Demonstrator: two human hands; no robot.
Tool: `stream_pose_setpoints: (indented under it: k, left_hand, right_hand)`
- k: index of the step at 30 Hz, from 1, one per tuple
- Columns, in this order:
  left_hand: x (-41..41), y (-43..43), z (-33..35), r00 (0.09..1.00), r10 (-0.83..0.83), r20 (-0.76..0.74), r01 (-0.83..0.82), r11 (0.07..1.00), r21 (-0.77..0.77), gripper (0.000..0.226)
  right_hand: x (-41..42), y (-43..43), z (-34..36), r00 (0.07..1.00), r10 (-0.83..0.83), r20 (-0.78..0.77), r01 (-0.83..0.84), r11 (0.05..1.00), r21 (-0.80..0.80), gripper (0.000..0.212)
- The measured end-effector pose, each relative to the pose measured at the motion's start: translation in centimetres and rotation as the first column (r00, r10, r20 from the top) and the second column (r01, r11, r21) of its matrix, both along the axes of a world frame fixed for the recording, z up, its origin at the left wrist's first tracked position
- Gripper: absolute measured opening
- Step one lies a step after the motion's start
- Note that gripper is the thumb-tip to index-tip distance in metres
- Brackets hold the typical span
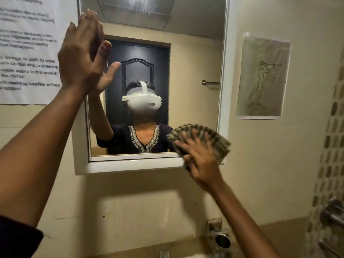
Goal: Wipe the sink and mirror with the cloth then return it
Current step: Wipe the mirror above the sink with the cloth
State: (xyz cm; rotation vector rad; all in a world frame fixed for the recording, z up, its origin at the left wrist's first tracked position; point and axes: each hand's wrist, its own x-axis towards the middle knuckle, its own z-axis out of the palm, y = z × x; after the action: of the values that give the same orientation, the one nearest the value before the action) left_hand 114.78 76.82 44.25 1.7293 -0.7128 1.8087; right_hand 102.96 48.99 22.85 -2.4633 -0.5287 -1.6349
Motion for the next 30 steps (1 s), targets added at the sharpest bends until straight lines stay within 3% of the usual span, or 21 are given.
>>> stream_pose_setpoints:
  k: [4, 7, 11, 15, 17, 20, 25, 30]
  left_hand:
    - [-0.1, 0.1, 0.0, 1.000, 0.026, -0.003, -0.026, 0.999, 0.044, 0.062]
    - [-0.2, 0.7, -0.1, 1.000, 0.025, -0.002, -0.025, 0.998, 0.064, 0.061]
    - [-0.4, 0.7, 0.0, 0.999, 0.030, -0.013, -0.029, 0.997, 0.067, 0.062]
    - [-0.4, 0.5, 0.0, 0.999, 0.031, -0.013, -0.031, 0.998, 0.055, 0.063]
    - [-0.4, 0.3, -0.1, 1.000, 0.024, -0.011, -0.023, 0.999, 0.038, 0.064]
    - [-0.6, 0.2, -0.1, 1.000, 0.018, -0.021, -0.018, 0.999, 0.028, 0.065]
    - [-1.0, 0.3, -0.2, 0.999, -0.009, -0.041, 0.011, 0.999, 0.046, 0.064]
    - [-1.5, 0.4, -0.2, 0.994, -0.039, -0.102, 0.048, 0.996, 0.079, 0.062]
  right_hand:
    - [3.9, 10.4, -2.2, 0.993, -0.109, 0.047, 0.118, 0.911, -0.395, 0.048]
    - [5.6, 13.9, -2.7, 0.986, -0.088, 0.139, 0.147, 0.854, -0.499, 0.047]
    - [4.6, 9.3, -1.7, 0.968, -0.034, 0.250, 0.190, 0.752, -0.631, 0.043]
    - [1.8, -0.8, -1.6, 0.959, -0.078, 0.272, 0.253, 0.669, -0.699, 0.045]
    - [0.4, -4.1, -1.6, 0.973, -0.107, 0.206, 0.224, 0.660, -0.717, 0.040]
    - [-0.9, -5.6, -1.2, 0.987, -0.120, 0.105, 0.159, 0.717, -0.679, 0.035]
    - [-2.7, -6.6, -1.1, 0.972, -0.170, 0.159, 0.230, 0.598, -0.768, 0.040]
    - [-5.5, -7.3, -1.6, 0.972, -0.221, 0.080, 0.208, 0.650, -0.731, 0.033]
